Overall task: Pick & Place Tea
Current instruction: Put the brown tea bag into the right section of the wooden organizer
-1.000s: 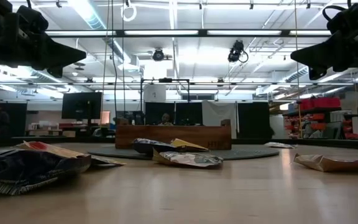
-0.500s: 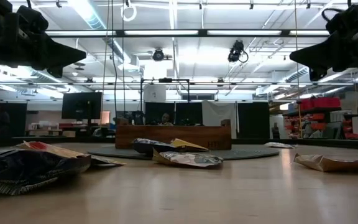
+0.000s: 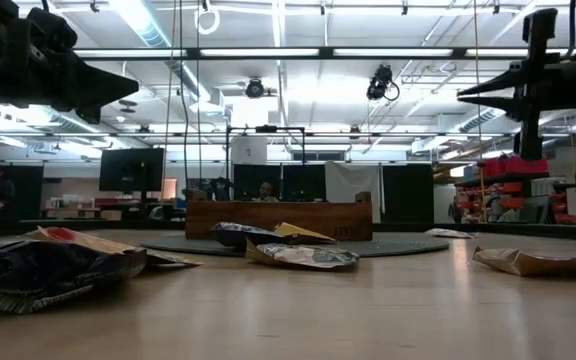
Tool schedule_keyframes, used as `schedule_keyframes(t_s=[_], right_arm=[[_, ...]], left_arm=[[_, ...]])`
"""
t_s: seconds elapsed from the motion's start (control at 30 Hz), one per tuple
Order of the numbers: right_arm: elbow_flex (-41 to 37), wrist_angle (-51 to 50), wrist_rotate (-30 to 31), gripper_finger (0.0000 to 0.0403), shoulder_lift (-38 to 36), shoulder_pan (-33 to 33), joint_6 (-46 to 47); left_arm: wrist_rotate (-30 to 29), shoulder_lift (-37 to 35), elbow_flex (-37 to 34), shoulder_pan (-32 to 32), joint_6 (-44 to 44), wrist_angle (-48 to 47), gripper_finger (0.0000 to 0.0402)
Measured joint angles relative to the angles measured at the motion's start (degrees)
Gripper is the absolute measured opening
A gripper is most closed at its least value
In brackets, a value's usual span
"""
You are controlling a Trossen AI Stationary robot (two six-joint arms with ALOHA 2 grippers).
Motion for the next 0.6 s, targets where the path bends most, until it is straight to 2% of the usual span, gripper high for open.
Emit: schedule_keyframes(t_s=[0.1,0.17,0.23,0.37,0.6], right_arm=[[0.0,0.0,0.7,0.0031,0.1,0.0,4.9],[0.0,0.0,0.6,0.0031,0.1,0.0,3.8],[0.0,1.1,0.9,0.0031,0.1,0.1,2.4],[0.0,3.4,4.3,0.0031,0.1,0.0,5.6],[0.2,4.2,2.2,0.0031,0.4,0.3,0.9]], left_arm=[[0.3,0.0,0.0,-0.4,-12.1,3.1,0.0018],[-0.5,0.0,0.0,-0.3,-16.6,4.1,0.0018],[-0.6,0.0,0.0,-0.3,-18.8,5.7,0.0018],[-0.7,0.0,0.0,-0.3,-21.1,9.1,0.0018],[-0.9,0.0,0.0,-0.3,-21.3,14.3,0.0018]])
